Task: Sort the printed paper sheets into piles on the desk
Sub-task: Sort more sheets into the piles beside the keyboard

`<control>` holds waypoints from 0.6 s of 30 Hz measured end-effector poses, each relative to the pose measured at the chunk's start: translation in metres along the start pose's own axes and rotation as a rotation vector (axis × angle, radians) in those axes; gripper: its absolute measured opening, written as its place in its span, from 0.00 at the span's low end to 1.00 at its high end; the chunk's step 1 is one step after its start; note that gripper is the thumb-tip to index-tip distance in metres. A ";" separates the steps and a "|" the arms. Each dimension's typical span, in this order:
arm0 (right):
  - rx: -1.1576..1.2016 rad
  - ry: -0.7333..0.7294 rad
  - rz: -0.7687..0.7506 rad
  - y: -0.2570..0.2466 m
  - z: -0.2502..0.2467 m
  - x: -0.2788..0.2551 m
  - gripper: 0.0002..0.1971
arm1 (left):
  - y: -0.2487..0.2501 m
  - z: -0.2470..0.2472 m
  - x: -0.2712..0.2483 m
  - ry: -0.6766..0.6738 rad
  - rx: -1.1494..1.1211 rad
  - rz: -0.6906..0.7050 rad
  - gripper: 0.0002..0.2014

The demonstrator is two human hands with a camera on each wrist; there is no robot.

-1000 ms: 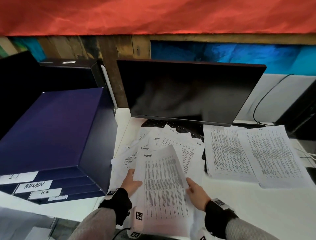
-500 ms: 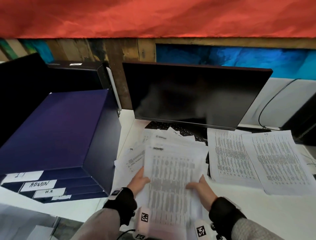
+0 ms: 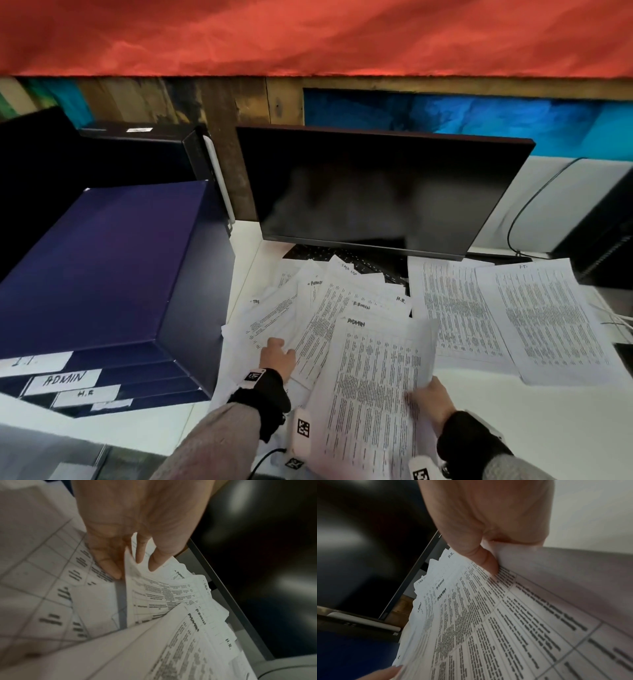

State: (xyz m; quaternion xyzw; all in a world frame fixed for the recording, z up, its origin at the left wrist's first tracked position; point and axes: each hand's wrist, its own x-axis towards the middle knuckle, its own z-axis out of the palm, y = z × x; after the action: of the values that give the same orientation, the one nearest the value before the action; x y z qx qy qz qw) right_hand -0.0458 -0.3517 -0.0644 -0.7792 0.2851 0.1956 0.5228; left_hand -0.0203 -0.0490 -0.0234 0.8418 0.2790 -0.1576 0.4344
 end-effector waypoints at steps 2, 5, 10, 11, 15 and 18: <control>0.008 0.009 -0.006 0.009 0.001 0.008 0.18 | 0.003 0.001 -0.004 -0.017 -0.056 0.016 0.21; 0.002 0.060 -0.025 0.003 0.000 0.000 0.19 | 0.004 0.002 -0.004 0.024 0.011 0.091 0.22; 0.020 0.132 -0.016 -0.013 -0.009 -0.014 0.13 | -0.005 -0.020 -0.008 0.011 0.202 0.107 0.11; 0.019 0.123 -0.019 -0.013 -0.011 -0.013 0.13 | -0.008 -0.026 -0.009 -0.022 0.251 0.092 0.10; 0.051 0.146 -0.034 -0.014 -0.011 -0.010 0.13 | -0.015 -0.041 -0.014 -0.219 0.348 0.092 0.14; 0.086 0.174 -0.058 -0.026 -0.007 -0.022 0.10 | -0.009 -0.034 -0.019 -0.320 0.385 0.158 0.19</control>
State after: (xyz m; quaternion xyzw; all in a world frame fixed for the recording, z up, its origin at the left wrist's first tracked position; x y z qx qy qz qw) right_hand -0.0458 -0.3454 -0.0307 -0.7781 0.3148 0.0995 0.5344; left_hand -0.0403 -0.0231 0.0003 0.8925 0.1051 -0.3043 0.3159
